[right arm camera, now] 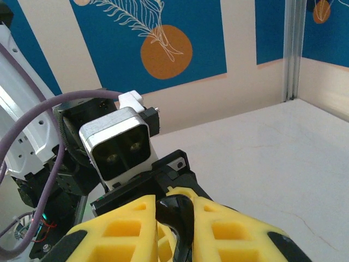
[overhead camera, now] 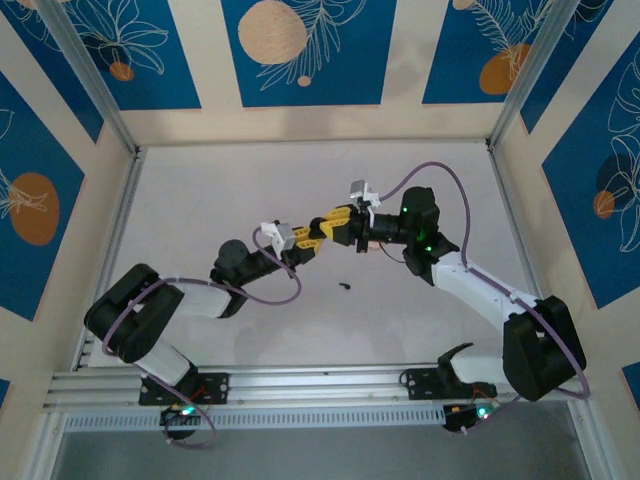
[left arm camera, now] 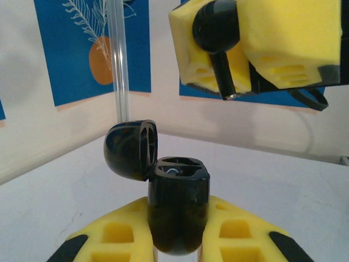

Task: Insert wireless bluetooth earbuds into charging case

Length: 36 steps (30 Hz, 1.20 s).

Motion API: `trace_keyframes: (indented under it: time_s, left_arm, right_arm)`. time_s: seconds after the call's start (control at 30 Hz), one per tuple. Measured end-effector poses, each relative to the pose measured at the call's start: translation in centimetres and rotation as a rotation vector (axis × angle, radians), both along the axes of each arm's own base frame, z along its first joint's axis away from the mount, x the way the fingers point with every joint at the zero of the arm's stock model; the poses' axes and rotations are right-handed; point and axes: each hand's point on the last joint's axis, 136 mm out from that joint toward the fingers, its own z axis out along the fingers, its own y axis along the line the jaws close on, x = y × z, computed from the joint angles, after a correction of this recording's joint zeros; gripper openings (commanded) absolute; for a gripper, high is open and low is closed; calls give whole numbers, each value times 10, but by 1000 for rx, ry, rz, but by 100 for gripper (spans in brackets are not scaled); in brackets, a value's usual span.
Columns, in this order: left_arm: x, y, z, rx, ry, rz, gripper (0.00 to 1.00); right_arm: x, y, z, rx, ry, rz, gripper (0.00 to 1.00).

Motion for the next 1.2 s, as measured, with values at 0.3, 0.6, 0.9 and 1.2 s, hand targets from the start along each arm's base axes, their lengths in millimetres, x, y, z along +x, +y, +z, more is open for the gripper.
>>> trace_keyframes:
  time_s: [0.3,0.6,0.9,1.2]
  left_arm:
    - [-2,-1,3,-7,-10,-5,11]
    - [-3,1,11,-20,-27,-3,11]
    - [-3,2,14,-25,-31,4,11]
    - [-3,2,14,-24,-28,4,12]
  right_arm:
    - [3,7,-4,5,3,5,18]
    - [6,10,-11,-1,19,4,18]
    - [8,11,-11,9,10,0,18]
    - [8,11,-12,15,10,0,18]
